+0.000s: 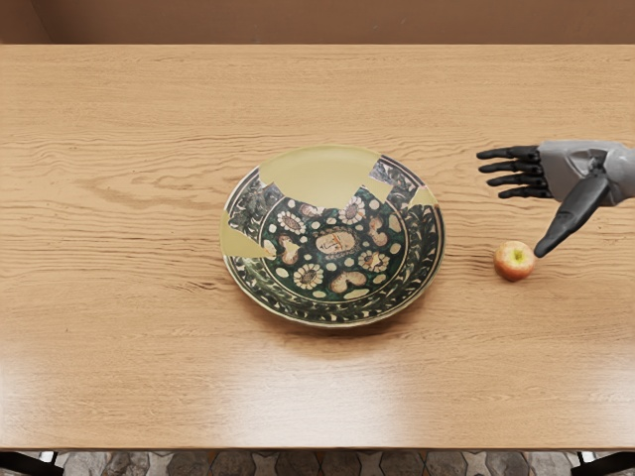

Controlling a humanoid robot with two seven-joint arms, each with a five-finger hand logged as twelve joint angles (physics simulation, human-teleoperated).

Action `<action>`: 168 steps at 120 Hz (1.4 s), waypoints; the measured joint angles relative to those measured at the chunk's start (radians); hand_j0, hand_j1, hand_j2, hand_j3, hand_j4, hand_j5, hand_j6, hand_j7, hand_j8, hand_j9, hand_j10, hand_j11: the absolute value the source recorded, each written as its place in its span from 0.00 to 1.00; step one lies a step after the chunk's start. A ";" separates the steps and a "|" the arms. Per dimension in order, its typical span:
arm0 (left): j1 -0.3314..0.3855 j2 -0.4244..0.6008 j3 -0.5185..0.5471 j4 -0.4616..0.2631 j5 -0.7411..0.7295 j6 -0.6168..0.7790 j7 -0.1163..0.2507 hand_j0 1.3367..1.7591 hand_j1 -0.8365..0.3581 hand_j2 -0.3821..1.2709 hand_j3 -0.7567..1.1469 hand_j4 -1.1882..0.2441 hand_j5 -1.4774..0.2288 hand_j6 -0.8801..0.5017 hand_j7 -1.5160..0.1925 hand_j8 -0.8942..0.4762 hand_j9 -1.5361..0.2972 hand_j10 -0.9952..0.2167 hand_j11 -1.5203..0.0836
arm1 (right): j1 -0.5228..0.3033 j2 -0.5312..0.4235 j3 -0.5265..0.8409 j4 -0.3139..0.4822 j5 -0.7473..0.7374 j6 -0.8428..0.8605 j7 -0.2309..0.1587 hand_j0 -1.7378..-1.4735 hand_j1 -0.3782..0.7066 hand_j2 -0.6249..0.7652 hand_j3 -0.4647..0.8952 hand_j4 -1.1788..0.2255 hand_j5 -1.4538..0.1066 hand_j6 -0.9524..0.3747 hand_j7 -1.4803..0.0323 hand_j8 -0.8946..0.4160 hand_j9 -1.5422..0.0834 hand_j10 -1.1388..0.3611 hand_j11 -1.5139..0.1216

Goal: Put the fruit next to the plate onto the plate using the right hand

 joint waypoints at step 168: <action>0.000 0.000 0.000 0.000 0.000 0.000 0.000 0.76 0.75 0.26 0.40 0.66 0.68 0.46 0.70 0.47 0.67 0.62 0.75 | -0.308 0.110 -0.004 0.222 -0.733 -0.727 0.100 0.30 0.32 0.41 0.34 0.65 0.71 0.51 0.75 0.47 0.74 0.58 0.71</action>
